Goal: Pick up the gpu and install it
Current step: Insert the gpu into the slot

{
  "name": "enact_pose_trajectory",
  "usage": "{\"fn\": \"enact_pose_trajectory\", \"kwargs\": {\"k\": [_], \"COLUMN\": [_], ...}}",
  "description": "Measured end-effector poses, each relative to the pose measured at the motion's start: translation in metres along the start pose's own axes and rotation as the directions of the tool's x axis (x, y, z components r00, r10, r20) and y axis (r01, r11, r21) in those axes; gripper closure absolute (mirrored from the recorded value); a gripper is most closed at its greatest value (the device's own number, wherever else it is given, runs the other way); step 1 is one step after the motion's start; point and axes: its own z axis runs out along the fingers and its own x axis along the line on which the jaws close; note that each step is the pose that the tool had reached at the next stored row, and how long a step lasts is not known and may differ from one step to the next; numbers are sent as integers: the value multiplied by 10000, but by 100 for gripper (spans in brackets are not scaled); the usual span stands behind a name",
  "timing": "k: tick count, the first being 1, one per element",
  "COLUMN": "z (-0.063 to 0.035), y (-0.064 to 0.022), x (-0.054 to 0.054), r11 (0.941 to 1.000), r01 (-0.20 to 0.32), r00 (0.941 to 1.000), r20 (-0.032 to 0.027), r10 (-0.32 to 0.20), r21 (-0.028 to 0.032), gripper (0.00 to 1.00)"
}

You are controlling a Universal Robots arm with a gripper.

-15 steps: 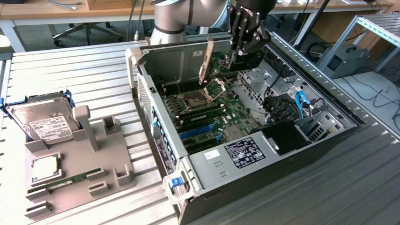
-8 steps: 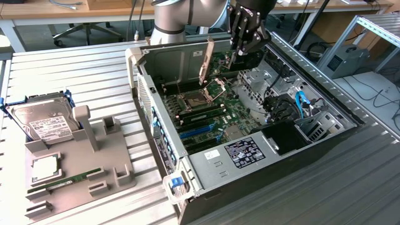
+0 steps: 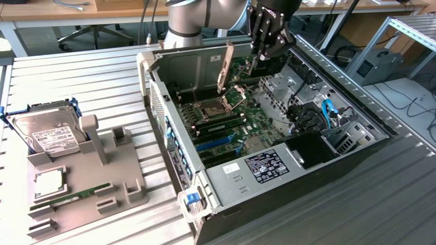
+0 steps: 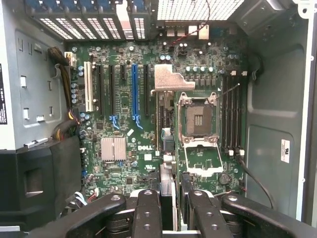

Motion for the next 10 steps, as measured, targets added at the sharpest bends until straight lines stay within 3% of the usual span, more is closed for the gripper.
{"fn": "enact_pose_trajectory", "kwargs": {"k": [6, 10], "z": [0, 11], "y": [0, 0], "x": [0, 0], "r11": [10000, 9985], "r01": [71, -540], "r00": [10000, 9985], "r20": [1, -8], "r10": [-71, 540], "r21": [-2, 15], "gripper": [73, 73]}}
